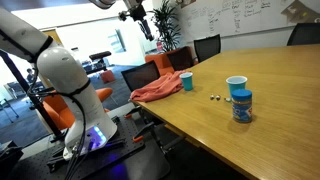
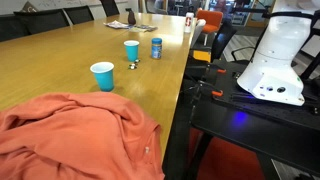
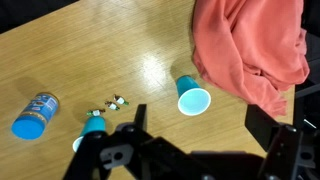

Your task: Uncover the jar and put the lid on the table

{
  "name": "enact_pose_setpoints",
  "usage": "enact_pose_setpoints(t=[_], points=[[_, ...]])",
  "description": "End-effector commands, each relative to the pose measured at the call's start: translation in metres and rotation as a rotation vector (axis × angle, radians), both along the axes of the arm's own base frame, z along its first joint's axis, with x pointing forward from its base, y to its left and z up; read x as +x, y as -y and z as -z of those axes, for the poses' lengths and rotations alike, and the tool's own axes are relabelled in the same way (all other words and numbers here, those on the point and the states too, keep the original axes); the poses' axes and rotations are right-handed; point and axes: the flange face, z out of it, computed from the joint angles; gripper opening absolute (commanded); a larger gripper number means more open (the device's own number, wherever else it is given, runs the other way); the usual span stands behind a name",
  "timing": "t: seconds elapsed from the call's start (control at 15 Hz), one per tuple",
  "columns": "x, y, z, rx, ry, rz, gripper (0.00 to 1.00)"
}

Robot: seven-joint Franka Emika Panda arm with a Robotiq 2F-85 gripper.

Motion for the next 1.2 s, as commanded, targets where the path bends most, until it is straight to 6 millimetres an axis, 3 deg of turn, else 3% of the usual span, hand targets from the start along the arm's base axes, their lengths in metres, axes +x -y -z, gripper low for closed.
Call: enact_pose_setpoints(t=[0.0, 0.27, 0.4, 0.8, 1.13], points=[[0.0, 0.0, -0.001, 0.0, -0.001, 0.0, 1.0], [0.002, 0.01, -0.001, -0.018, 0.011, 0.029, 1.0], [0.005, 0.032, -0.004, -0.052, 0.027, 0.078, 1.0], [0.026, 0.14, 0.0, -0.083, -0.008, 0.268, 1.0], [0.041, 0.226, 0.028, -0.09, -0.066, 0.346, 1.0]])
